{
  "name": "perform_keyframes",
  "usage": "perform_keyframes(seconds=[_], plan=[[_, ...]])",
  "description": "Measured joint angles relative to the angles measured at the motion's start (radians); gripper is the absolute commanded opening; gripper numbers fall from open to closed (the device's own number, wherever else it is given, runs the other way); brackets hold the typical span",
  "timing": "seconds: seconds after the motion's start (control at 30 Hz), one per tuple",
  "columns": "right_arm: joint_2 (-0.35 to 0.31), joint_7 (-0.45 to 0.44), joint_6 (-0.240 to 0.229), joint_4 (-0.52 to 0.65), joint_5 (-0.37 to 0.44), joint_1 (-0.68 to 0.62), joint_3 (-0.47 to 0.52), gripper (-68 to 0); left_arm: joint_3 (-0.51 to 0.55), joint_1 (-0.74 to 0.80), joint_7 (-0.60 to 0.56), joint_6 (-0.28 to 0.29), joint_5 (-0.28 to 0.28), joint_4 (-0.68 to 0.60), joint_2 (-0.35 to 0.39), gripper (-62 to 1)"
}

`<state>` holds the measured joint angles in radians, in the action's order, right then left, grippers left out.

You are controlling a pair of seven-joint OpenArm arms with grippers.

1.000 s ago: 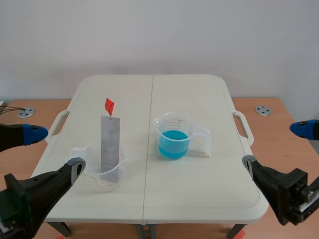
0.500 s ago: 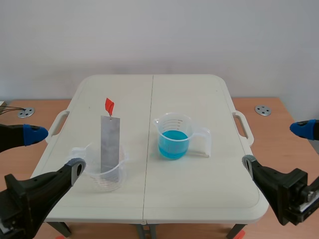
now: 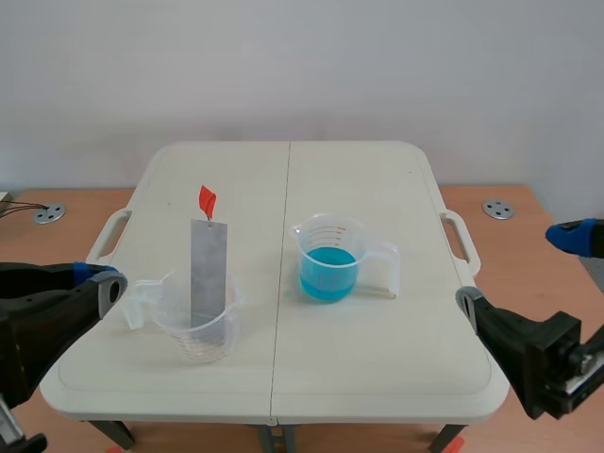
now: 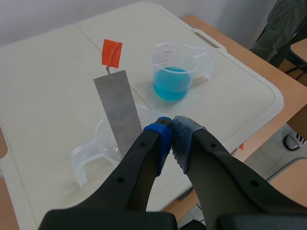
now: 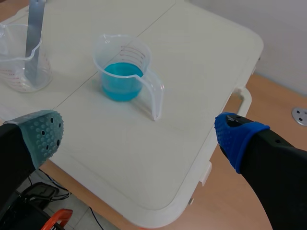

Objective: Hold the metal plate by the orange handle, dip it into the blue solution, take it out and point at it, then put the plate back in the beaker on the left.
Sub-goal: 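Lift the metal plate out of the left beaker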

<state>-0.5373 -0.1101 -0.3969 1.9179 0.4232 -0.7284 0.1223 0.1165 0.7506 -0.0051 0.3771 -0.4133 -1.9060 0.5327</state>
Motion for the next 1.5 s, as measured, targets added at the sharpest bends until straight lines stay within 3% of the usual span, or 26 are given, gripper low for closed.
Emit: perform_keyframes(seconds=[0.23, 0.43, 0.63, 0.83, 1.13, 1.5], plan=[[0.000, 0.013, -0.027, 0.000, 0.000, 0.096, -0.019, -1.2, 0.014, 0.053, 0.046, 0.000, 0.074, 0.000, 0.000, -59.3], [0.000, 0.114, -0.037, 0.000, 0.000, 0.217, -0.147, -1.2, 0.121, 0.214, -0.014, 0.000, 0.076, 0.000, 0.000, -59.3], [0.000, 0.141, -0.036, -0.014, 0.000, 0.351, -0.268, -1.2, 0.250, 0.376, -0.087, 0.000, 0.100, 0.000, 0.002, -59.3], [0.085, 0.190, -0.036, -0.097, 0.000, 0.472, -0.360, -1.2, 0.331, 0.494, -0.097, 0.000, 0.136, 0.000, 0.002, -59.2], [0.166, 0.190, -0.037, -0.241, -0.034, 0.620, -0.494, -1.2, 0.337, 0.537, -0.097, 0.000, 0.229, 0.078, 0.002, -59.2], [0.277, 0.188, -0.037, -0.465, -0.041, 0.824, -0.622, -1.2, 0.336, 0.536, -0.098, 0.000, 0.260, 0.203, 0.002, -59.2]])
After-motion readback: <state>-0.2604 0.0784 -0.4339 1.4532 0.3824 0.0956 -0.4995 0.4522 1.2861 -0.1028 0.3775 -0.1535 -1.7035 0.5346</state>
